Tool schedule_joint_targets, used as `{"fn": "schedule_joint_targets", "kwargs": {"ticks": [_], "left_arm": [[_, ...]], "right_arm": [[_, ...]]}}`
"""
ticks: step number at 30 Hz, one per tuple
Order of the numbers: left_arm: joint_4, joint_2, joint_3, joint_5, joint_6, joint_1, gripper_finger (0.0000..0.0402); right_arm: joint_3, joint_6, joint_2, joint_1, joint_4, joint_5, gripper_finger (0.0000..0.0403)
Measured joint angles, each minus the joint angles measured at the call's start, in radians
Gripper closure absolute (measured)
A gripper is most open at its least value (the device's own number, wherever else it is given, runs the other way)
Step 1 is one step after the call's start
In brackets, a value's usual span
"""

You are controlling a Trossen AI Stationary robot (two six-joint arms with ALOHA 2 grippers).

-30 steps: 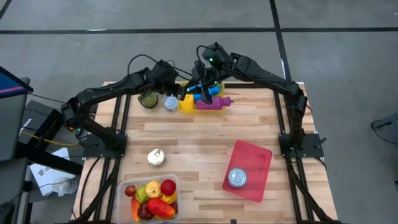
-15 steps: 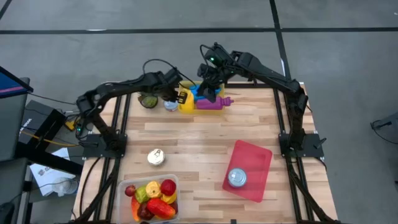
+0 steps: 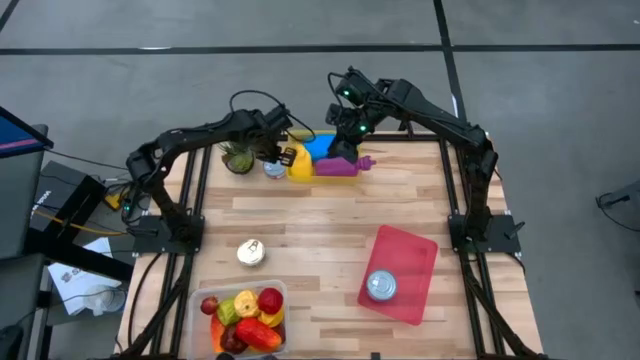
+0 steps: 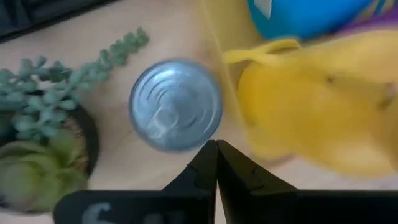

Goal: Pick & Place Food Item
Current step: Put the red tuna can into the red bin

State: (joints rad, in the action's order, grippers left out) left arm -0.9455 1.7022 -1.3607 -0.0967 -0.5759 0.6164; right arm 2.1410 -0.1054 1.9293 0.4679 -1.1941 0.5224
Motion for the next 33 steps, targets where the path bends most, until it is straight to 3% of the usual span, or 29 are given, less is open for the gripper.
{"fn": "schedule_joint_targets", "kwargs": {"ticks": [8, 10, 14, 21, 26, 29, 33], "left_arm": [[-0.286, -0.016, -0.085, 0.012, 0.438, 0.095, 0.0401], [-0.290, -0.020, -0.087, 0.020, 0.466, 0.115, 0.0401], [-0.243, -0.004, -0.069, 0.119, 0.331, 0.141, 0.0401], [-0.208, 0.030, -0.064, 0.183, 0.163, 0.076, 0.0401], [-0.171, 0.027, -0.064, 0.306, -0.092, 0.030, 0.0401], [-0.042, 0.023, -0.064, 0.405, -0.275, -0.008, 0.0401], [0.213, 0.023, -0.065, 0.470, -0.328, -0.055, 0.0401]], "right_arm": [[0.000, -0.035, 0.000, -0.004, -0.026, 0.005, 0.0280], [0.000, -0.036, 0.000, -0.005, -0.029, 0.005, 0.0280], [0.000, -0.051, 0.000, -0.006, -0.028, 0.005, 0.0280], [0.000, -0.060, 0.000, -0.006, -0.026, 0.005, 0.0280], [0.000, -0.063, 0.000, -0.006, -0.026, 0.005, 0.0280], [0.000, -0.063, 0.000, -0.006, -0.027, 0.005, 0.0280], [0.000, -0.063, 0.000, -0.006, -0.036, 0.005, 0.0280]]}}
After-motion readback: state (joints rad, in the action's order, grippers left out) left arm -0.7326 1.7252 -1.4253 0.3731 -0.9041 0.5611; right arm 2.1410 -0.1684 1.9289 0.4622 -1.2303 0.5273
